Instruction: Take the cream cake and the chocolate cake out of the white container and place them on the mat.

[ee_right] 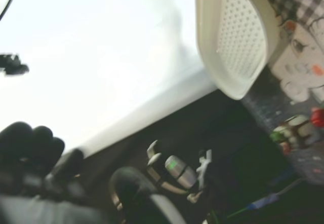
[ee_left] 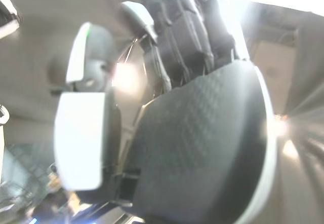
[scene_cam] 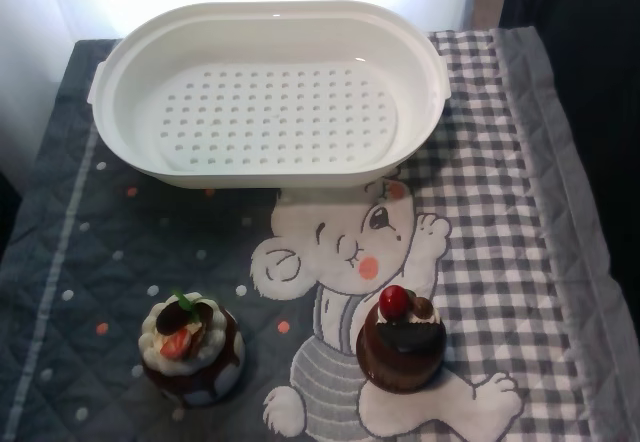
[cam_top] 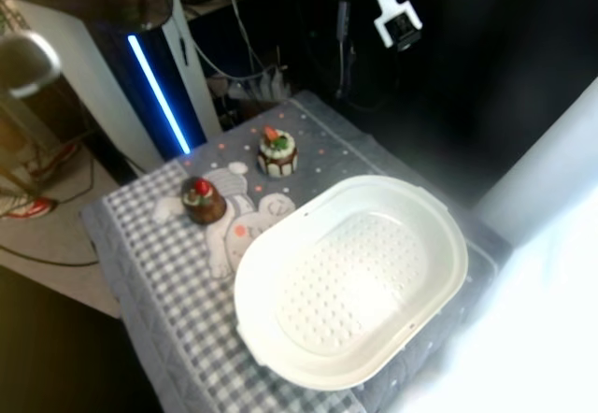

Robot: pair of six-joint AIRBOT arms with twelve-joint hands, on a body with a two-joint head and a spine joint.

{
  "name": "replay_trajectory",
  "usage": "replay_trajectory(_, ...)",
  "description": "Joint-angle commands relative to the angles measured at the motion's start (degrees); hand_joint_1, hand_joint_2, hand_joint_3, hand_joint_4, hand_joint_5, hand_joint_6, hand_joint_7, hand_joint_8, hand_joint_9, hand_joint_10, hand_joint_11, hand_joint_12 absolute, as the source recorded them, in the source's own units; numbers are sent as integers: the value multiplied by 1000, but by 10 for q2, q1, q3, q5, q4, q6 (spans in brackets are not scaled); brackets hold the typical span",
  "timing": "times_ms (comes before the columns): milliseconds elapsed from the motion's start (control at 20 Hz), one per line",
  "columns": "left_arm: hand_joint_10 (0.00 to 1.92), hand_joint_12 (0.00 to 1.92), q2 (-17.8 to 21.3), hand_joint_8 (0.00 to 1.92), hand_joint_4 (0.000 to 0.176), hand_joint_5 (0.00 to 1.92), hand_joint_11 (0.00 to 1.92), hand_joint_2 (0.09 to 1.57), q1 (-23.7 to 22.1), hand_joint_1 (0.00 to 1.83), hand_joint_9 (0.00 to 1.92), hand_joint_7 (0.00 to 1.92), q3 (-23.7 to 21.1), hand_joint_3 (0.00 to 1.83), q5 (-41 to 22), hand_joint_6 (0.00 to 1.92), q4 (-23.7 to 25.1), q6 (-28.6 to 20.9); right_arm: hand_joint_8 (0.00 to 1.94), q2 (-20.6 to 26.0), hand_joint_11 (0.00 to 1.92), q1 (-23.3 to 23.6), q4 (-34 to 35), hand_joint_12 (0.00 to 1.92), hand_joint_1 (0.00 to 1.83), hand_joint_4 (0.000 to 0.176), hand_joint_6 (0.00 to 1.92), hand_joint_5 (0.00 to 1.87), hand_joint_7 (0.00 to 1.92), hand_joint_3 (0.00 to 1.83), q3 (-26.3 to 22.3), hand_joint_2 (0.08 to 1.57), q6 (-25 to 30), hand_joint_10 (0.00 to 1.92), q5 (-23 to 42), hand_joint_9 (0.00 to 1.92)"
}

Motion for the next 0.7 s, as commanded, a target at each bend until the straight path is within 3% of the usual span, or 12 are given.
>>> replay_trajectory(0, 317, 1217, -3, 1336, 0, 574, 580, 1267, -2, 1157, 945, 822, 0, 0, -61, 1479, 3, -7, 1704, 2, 49, 8, -11, 1907, 855, 0, 1909, 246, 433, 3, 1, 1509, 6, 1646, 57, 186)
replay_trajectory(50, 520, 1299, -5, 1359, 0, 591, 514, 1263, -2, 1157, 853, 819, 0, 0, -61, 1445, 1, -11, 1635, 0, 47, 8, -11, 1918, 605, 54, 1919, 307, 376, 2, 3, 1533, 16, 1638, 57, 280)
replay_trajectory(100, 625, 1317, -9, 886, 0, 571, 552, 1183, 0, 959, 804, 699, 0, 0, -61, 818, -5, -23, 1719, -2, 404, 8, -10, 1920, 625, 0, 1921, 320, 394, 1, 3, 1542, 31, 1794, 57, 442)
replay_trajectory(150, 658, 1288, -12, 636, 0, 604, 586, 1158, 1, 963, 771, 726, 1, 0, -61, 507, -10, -33, 1792, -1, 105, 8, -8, 1921, 563, 51, 1921, 317, 314, 0, 3, 1543, 42, 1889, 57, 298)
replay_trajectory(200, 630, 1343, -15, 1104, 0, 653, 602, 1207, 1, 1136, 813, 867, 1, 0, -61, 1167, -14, -35, 1911, 0, 20, 7, -8, 1921, 843, 0, 1885, 245, 452, 1, 2, 1530, 52, 1915, 57, 189)
replay_trajectory(300, 621, 1281, -21, 1398, 0, 519, 683, 1299, 2, 1138, 856, 793, 2, 0, -61, 1517, -17, -51, 1940, 1, 113, 4, -3, 1921, 879, 0, 1913, 226, 454, 2, -1, 1537, 52, 1921, 57, 187)
replay_trajectory(350, 876, 1392, -23, 1492, 0, 550, 652, 1303, 4, 1128, 773, 756, 3, 0, -61, 1458, -20, -58, 1916, 1, 163, 3, 0, 1921, 875, 0, 1919, 235, 448, 0, -2, 1534, 53, 1921, 57, 170)
replay_trajectory(400, 940, 1403, -26, 1442, 0, 577, 646, 1286, 4, 1139, 770, 786, 5, 0, -61, 1429, -21, -67, 1918, 1, 144, 2, 1, 1921, 880, 0, 1921, 223, 450, 0, -3, 1537, 54, 1921, 57, 165)
replay_trajectory(450, 921, 1385, -27, 1378, 0, 644, 648, 1254, 5, 1155, 800, 824, 6, 0, -61, 1342, -22, -72, 1870, 1, 303, 1, 2, 1921, 929, 0, 1921, 211, 497, 0, -2, 1522, 55, 1920, 57, 297)
replay_trajectory(550, 1019, 1536, -29, 1320, 0, 739, 632, 1214, 5, 1183, 788, 875, 9, 0, -61, 1188, -22, -79, 1836, 1, 403, 0, 3, 1921, 969, 0, 1921, 174, 526, 0, -2, 1517, 55, 1868, 57, 338)
replay_trajectory(650, 963, 1517, -29, 1251, 0, 725, 691, 1211, 6, 1178, 855, 897, 9, 0, -61, 1240, -22, -79, 1789, 1, 418, 0, 3, 1921, 984, 0, 1921, 193, 541, 0, -1, 1503, 55, 1798, 57, 356)
